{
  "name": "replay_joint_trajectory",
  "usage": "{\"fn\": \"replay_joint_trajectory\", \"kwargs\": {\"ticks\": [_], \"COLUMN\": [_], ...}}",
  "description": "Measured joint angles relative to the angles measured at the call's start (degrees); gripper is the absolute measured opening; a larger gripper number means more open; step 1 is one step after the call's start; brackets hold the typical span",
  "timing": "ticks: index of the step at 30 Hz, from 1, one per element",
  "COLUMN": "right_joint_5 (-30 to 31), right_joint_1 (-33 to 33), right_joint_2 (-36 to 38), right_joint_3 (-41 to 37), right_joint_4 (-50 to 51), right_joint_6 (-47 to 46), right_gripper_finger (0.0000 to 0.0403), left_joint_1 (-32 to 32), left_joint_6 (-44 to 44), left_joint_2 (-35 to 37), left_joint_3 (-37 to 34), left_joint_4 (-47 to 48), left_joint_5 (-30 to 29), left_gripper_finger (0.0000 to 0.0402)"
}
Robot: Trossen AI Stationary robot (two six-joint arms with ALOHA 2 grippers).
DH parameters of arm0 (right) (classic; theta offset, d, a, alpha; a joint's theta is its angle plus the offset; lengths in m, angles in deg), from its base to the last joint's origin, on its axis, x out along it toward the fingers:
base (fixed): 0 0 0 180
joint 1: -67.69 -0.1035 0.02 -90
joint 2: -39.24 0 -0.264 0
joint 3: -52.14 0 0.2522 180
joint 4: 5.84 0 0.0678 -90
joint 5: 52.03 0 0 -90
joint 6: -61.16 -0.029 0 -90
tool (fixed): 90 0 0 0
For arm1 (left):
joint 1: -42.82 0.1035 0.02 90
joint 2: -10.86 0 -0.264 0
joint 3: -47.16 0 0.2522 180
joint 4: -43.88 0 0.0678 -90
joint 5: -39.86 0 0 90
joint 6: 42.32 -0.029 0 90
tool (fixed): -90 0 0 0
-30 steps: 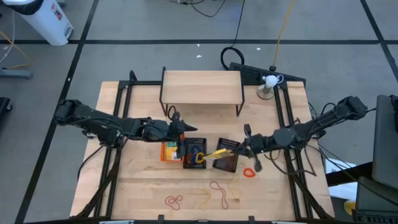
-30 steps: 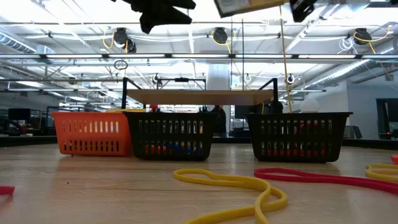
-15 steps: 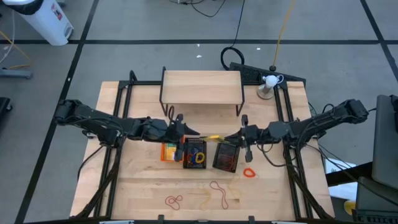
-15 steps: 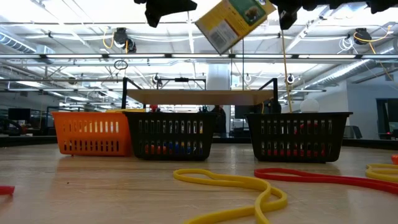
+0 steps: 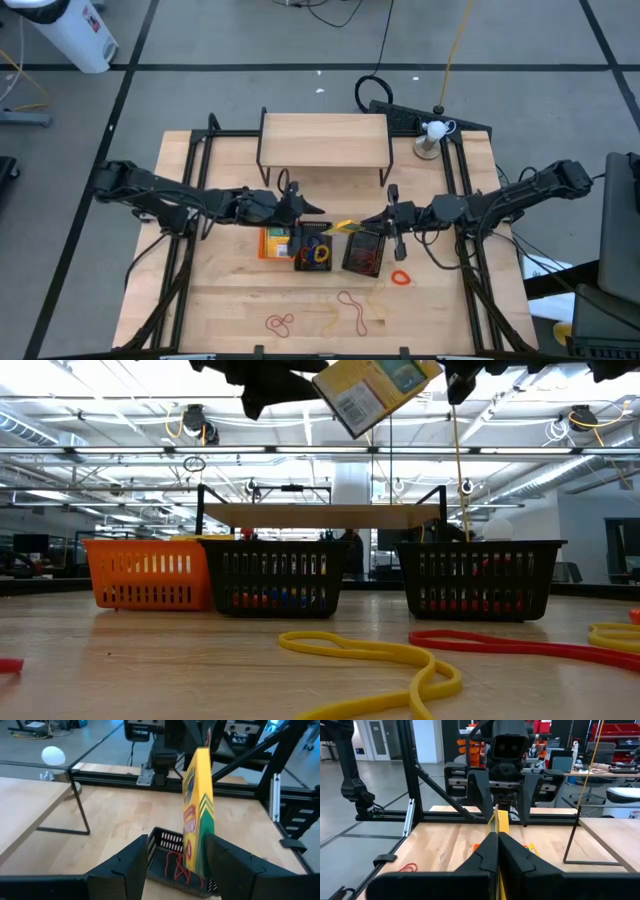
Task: Pick & Place Office Desk Supplies
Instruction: Put the crayons box into the orange bin
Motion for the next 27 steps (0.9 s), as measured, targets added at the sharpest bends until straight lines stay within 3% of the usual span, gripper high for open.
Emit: {"fn": "replay_joint_trajectory", "kwargs": {"ticks": [18,27], "right_joint_5": [-0.02,0.0], "right_joint_1": [0.0,0.0], "right_joint_2": [-0.28,-0.28], "right_joint_3": [0.0,0.0], "right_joint_4": [0.4,-0.47], "right_joint_6": [0.77,1.0], "right_gripper_finger": [0.0,0.0], "left_joint_1": [0.9,0.94], "left_joint_6": [1.3,1.44], "left_joint_2": [-0.13,-0.17], "left_joint_3": [0.17,0.19], "left_joint_4": [-3.49,-3.75], "left_joint_5": [6.7,7.06], "left_gripper_finger": [0.0198,0.0198]}}
